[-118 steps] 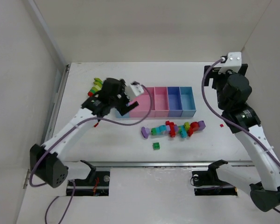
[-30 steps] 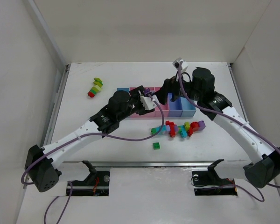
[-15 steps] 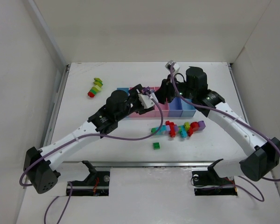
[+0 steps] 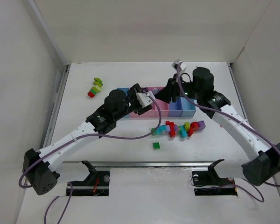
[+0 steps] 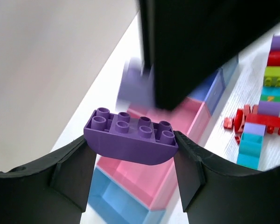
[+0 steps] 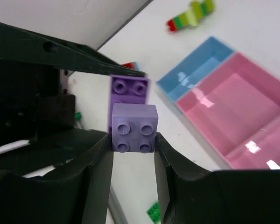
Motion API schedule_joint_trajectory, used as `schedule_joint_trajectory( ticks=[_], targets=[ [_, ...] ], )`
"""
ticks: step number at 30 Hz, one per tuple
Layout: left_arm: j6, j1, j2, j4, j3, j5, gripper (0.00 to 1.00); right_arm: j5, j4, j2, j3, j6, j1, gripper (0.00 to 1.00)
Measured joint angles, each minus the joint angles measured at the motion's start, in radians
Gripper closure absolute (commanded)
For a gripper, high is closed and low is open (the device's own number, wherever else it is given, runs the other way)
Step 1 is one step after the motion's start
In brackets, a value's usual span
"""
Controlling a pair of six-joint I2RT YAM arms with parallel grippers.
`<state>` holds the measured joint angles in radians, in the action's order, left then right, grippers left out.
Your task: Sort the legos into containers by color
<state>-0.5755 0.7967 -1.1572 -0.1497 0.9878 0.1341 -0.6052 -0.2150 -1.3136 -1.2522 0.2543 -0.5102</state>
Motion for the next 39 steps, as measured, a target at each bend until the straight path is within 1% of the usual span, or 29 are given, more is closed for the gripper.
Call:
schedule_joint_trajectory(
  ticks=[1, 6, 10, 11, 14, 16, 19, 21, 23, 25, 26, 28, 29, 31, 34, 35, 36, 37, 39],
  targets=[
    [0.006, -0.003, 0.003, 0.014, -0.001, -0.005, 1.0, 0.009, -0.001, 0.015, 0.009, -0.004, 0.013, 1.0],
    [0.034, -0.057, 0.012, 0.071, -0.024, -0.028, 1.0, 0.068, 0.001, 0.099, 0.042, -0.004, 0.159, 1.0],
    [0.056, -0.087, 0.008, 0.111, -0.031, -0.036, 1.0, 0.139, 0.004, 0.117, 0.05, -0.002, 0.189, 1.0],
    [0.065, -0.093, 0.006, 0.116, -0.031, -0.037, 1.0, 0.183, -0.011, 0.114, 0.052, 0.0, 0.189, 1.0],
    [0.092, -0.105, -0.018, 0.124, -0.028, -0.038, 1.0, 0.321, -0.075, 0.047, 0.034, -0.002, 0.189, 1.0],
    [0.108, -0.106, -0.048, 0.136, -0.018, -0.039, 1.0, 0.403, -0.126, -0.049, 0.011, -0.008, 0.189, 1.0],
    [0.127, -0.106, -0.089, 0.154, -0.006, -0.039, 1.0, 0.477, -0.191, -0.191, 0.006, -0.016, 0.195, 1.0],
    [0.134, -0.106, -0.107, 0.16, -0.003, -0.041, 1.0, 0.513, -0.23, -0.243, 0.011, -0.016, 0.195, 1.0],
    [0.14, -0.106, -0.116, 0.17, 0.002, -0.042, 1.0, 0.539, -0.251, -0.258, 0.013, -0.015, 0.195, 0.92],
    [0.142, -0.107, -0.121, 0.173, 0.01, -0.043, 1.0, 0.562, -0.249, -0.258, 0.011, -0.015, 0.195, 0.82],
    [0.143, -0.107, -0.123, 0.174, 0.016, -0.044, 1.0, 0.571, -0.248, -0.258, 0.008, -0.015, 0.195, 0.72],
    [0.145, -0.107, -0.124, 0.174, 0.027, -0.044, 1.0, 0.581, -0.249, -0.265, 0.005, -0.015, 0.195, 0.6],
    [0.146, -0.107, -0.124, 0.173, 0.032, -0.044, 1.0, 0.583, -0.248, -0.272, 0.003, -0.015, 0.195, 0.51],
    [0.146, -0.107, -0.125, 0.173, 0.04, -0.043, 1.0, 0.581, -0.249, -0.291, -0.003, -0.016, 0.195, 0.46],
    [0.144, -0.107, -0.125, 0.173, 0.043, -0.043, 1.0, 0.573, -0.25, -0.318, -0.004, -0.021, 0.195, 0.46],
    [0.142, -0.107, -0.127, 0.173, 0.043, -0.043, 1.0, 0.57, -0.249, -0.324, -0.004, -0.022, 0.195, 0.44],
    [0.14, -0.107, -0.13, 0.173, 0.043, -0.043, 1.0, 0.566, -0.25, -0.329, -0.006, -0.023, 0.195, 0.38],
    [0.139, -0.107, -0.135, 0.173, 0.044, -0.043, 1.0, 0.563, -0.251, -0.332, -0.009, -0.023, 0.195, 0.35],
    [0.135, -0.107, -0.153, 0.173, 0.05, -0.043, 1.0, 0.558, -0.257, -0.336, -0.021, -0.028, 0.195, 0.32]
  ],
)
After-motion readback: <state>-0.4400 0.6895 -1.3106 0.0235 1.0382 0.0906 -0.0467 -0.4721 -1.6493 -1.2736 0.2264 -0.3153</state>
